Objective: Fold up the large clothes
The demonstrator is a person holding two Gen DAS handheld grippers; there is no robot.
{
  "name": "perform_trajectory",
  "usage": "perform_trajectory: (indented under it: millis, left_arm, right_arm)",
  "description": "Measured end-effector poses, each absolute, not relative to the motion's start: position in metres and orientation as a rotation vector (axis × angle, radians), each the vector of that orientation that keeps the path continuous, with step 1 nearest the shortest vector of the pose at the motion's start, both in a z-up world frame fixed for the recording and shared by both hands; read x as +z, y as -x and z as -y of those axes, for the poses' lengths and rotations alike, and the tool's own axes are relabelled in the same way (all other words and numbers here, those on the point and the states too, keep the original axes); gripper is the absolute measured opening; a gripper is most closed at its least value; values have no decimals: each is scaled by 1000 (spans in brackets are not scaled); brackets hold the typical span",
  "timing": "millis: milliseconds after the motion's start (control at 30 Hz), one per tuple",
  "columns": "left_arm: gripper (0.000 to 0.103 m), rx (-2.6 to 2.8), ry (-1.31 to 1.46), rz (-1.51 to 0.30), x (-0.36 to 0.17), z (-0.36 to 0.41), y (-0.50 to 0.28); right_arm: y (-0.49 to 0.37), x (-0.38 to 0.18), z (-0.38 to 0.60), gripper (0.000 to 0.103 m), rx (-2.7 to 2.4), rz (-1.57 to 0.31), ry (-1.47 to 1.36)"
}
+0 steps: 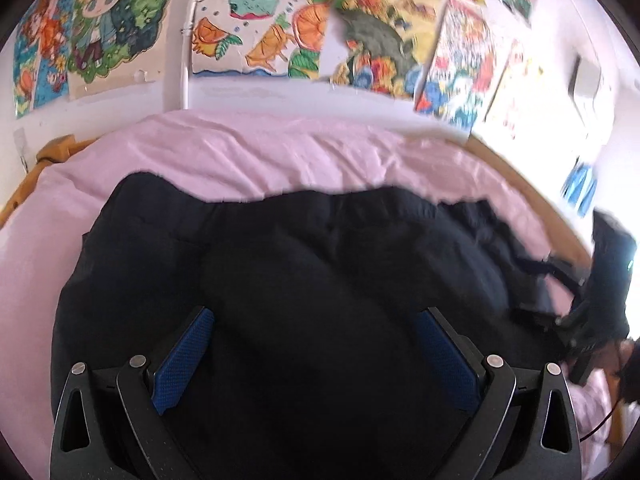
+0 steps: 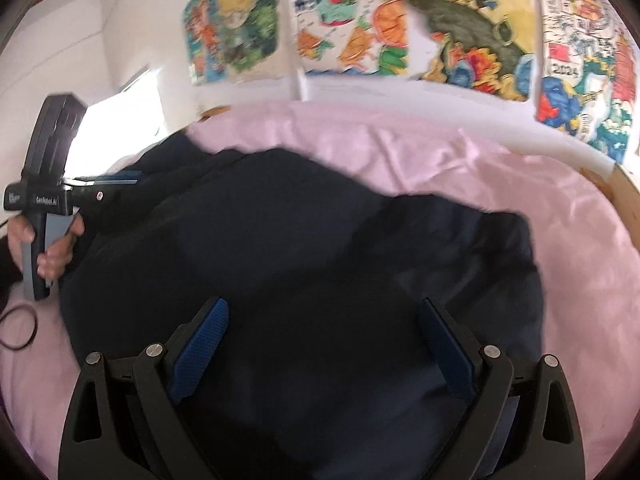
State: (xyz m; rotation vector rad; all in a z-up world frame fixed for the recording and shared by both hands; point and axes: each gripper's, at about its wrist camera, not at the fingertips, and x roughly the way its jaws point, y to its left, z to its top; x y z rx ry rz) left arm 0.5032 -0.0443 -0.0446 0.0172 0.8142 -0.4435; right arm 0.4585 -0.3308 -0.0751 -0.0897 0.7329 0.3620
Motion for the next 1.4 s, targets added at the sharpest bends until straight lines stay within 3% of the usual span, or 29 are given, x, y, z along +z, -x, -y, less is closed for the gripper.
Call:
perform_trajectory:
  millis: [167,400,667,1133,1200,1367,1400]
  left_arm:
    - [103,-409,-99,-841,-66,53,-507]
    - [103,-399,-149,-824,-72,55,-501]
    - [103,-390,-113,-834,-51,37,-487]
    - [103,-24,2,-851,-34,-49,-488]
    - [103,3,21,-872,-39,-59,-489]
    - [103,13,91,-931,-52,-75,-494]
    - [103,9,102,-940,-54,-75,-494]
  right_arm:
    - [-458,-94,330,101,320,-733,95]
    - [-456,-104,321,101,287,-720,135]
    - [-443,-76,364,101,344,-716,-7]
    - [-440,-90,452,101,158,-776,-215]
    - [-443,-90,448,98,153,-776,-216]
    - [-447,-90,441,70,158,-785,-227]
    - [-446,-90,440,68,155,-783,-230]
